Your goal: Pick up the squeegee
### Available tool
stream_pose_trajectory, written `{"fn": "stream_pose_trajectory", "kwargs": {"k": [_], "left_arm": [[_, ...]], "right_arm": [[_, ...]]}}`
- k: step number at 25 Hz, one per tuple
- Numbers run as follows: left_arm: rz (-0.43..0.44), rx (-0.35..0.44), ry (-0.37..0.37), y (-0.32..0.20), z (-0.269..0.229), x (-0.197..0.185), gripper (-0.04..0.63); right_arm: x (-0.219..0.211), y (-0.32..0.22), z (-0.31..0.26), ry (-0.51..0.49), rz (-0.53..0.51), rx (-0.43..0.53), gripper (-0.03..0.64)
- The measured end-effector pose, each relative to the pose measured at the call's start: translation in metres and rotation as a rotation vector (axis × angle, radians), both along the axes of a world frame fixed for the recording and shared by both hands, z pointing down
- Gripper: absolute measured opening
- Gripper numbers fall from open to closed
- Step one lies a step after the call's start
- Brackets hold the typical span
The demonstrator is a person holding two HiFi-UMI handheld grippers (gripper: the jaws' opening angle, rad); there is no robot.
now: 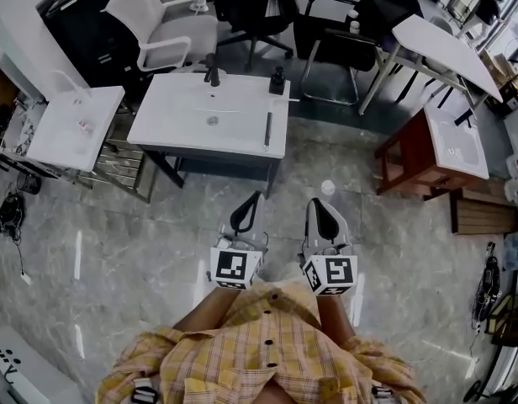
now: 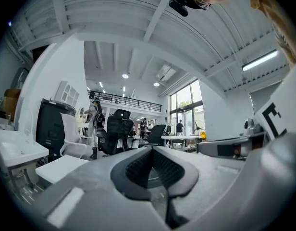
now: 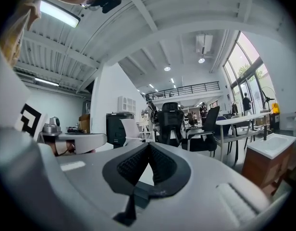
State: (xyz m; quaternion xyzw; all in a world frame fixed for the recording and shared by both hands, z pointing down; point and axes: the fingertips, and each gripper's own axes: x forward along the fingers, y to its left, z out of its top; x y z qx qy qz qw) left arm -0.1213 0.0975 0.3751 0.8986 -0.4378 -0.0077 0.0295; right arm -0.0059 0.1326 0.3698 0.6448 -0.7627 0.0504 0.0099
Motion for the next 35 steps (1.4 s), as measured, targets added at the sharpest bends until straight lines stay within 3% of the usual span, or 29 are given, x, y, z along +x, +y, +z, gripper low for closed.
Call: {"fn": "stream_pose_trajectory", "kwargs": {"k": [14,26,35], "left_arm": [[-0.019,-0.086,-0.003,-0.079,0.029,0.034,0.0],[-0.077,-0.185,-0.105,-0.22,0.069,0.082,0.0],[-0.104,-0.287,-0.181,-0.296,0.114,0.106,0.0]], "right_arm": [[0.036,-0.082,0.027,-0.02,-0.004,-0.043,-0.003],[0.084,-0.237,0.055,-0.068,-0.069,-0.12,-0.003],[0.109,-0.314,0.087,-0.062,-0.12,-0.188,-0.003]]}}
